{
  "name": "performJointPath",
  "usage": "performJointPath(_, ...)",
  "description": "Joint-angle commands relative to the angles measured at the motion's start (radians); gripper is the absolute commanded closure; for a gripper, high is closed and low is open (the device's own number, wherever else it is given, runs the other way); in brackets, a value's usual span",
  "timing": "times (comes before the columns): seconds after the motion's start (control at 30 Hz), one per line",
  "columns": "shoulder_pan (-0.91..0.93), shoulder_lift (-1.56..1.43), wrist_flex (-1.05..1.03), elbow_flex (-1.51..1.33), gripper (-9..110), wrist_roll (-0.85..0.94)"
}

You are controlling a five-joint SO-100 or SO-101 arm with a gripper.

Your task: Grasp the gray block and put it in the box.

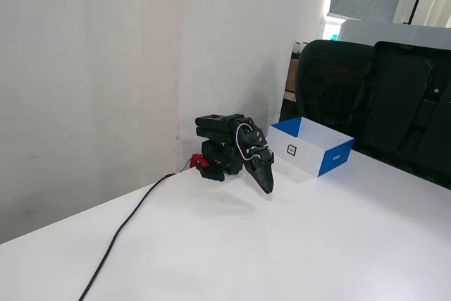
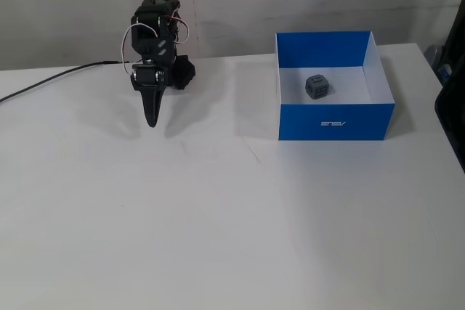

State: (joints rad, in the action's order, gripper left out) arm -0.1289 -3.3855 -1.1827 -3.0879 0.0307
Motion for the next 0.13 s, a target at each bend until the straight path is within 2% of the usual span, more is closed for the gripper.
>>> performJointPath(0.0, -0.006, -0.009, -0.002, -0.020, 101, -0.006)
performJointPath(0.1, -0.006, -0.009, -0.002, -0.020, 101, -0.006)
